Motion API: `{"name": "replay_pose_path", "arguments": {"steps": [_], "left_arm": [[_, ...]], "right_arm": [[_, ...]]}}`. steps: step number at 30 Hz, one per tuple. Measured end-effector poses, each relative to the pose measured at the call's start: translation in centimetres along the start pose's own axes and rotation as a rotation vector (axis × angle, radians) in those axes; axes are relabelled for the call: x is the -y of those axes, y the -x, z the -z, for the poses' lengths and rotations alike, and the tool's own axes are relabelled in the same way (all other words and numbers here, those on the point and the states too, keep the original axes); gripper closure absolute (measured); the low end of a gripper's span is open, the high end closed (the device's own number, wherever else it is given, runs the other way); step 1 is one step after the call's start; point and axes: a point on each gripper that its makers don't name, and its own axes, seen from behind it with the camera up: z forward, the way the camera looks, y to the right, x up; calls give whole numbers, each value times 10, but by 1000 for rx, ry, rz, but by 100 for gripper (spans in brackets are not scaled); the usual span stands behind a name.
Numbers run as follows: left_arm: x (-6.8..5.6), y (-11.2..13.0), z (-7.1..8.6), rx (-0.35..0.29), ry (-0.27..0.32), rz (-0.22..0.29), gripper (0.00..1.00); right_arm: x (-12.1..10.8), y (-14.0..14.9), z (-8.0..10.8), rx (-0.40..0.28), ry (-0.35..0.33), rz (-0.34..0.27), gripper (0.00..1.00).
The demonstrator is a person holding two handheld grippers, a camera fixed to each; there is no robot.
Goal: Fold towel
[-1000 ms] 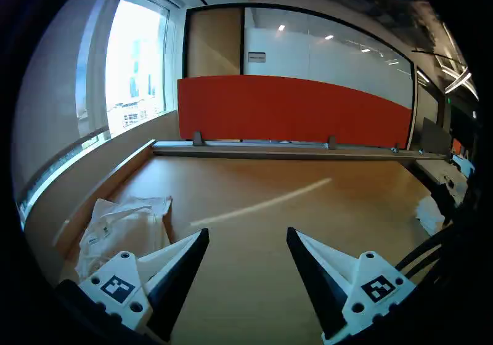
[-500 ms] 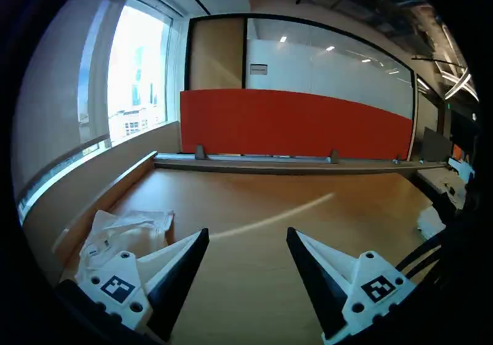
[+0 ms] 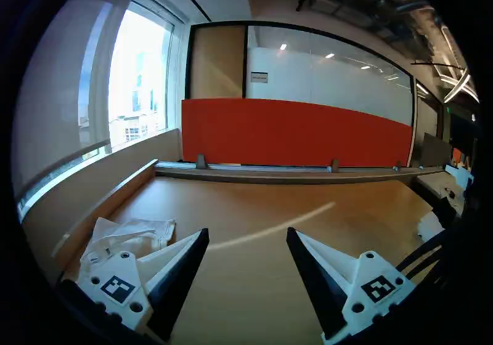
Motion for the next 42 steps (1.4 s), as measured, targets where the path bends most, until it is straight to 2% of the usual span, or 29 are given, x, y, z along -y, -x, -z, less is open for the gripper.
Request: {"name": "replay_pose_path", "arguments": {"steps": [9, 21, 31, 42], "left_arm": [[0, 5, 1, -23, 11, -17, 6], [9, 33, -1, -77, 14, -36, 6], [11, 58, -7, -101, 17, -51, 6], [12, 78, -8, -112, 12, -62, 6]], "right_arm": [[2, 19, 6, 1, 9, 0, 11], [6, 73, 17, -5, 6, 22, 11], [1, 115, 14, -19, 16, 17, 12], [-6, 148, 5, -30, 21, -11, 11]]}}
